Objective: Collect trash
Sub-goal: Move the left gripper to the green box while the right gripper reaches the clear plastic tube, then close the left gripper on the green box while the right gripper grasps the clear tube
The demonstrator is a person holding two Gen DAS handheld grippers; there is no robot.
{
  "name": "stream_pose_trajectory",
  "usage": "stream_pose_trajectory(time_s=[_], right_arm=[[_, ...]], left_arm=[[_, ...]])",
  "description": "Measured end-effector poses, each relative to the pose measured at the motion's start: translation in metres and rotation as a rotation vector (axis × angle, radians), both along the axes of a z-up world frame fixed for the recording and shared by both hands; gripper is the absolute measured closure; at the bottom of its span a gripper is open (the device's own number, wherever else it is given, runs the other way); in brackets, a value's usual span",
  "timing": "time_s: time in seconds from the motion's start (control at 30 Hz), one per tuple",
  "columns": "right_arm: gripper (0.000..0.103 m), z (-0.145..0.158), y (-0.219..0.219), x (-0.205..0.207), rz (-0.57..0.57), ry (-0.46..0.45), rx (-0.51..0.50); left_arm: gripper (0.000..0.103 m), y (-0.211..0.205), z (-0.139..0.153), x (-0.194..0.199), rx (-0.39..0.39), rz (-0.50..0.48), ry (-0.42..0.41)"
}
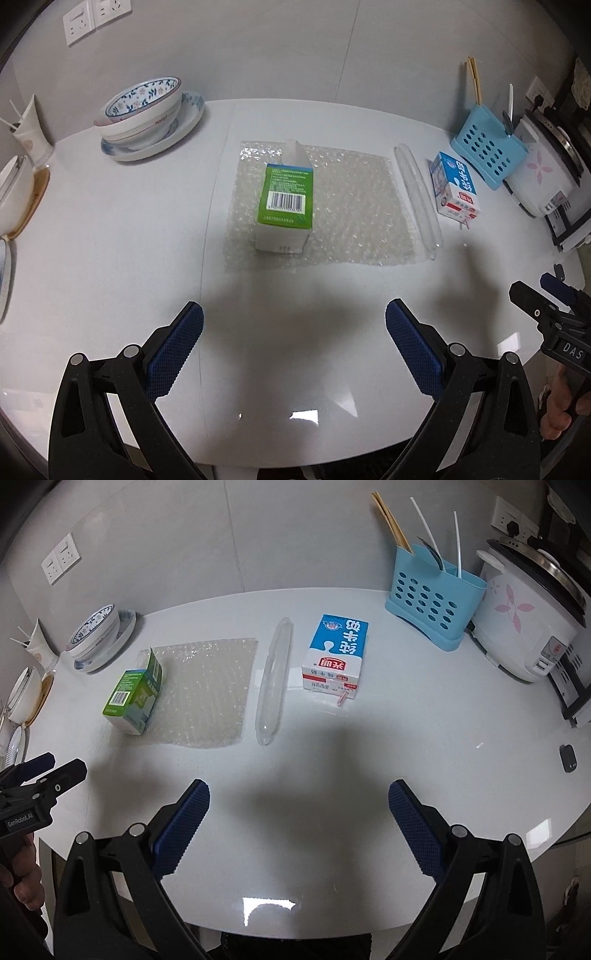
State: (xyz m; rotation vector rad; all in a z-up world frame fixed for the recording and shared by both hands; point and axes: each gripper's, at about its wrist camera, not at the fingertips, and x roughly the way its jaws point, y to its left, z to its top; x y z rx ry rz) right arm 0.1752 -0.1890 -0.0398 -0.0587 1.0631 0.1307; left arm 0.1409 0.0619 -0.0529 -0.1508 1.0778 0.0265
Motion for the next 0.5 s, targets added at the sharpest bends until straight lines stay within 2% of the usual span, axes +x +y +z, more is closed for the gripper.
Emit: stream_pose_trajectory(time_s=[0.37, 0.5], right_arm=[[0.01, -0.009, 0.028, 0.055, -0.033, 0.032, 0.01], [0.014, -0.017, 0.029, 0.069, -0.046, 0.061, 0.017]], left_arm=[[0.006, 0.026, -0.009, 0.052, 0.018, -0.012, 0.028], [0.006, 0.031, -0.013, 0.065, 0.02, -0.013, 0.043]])
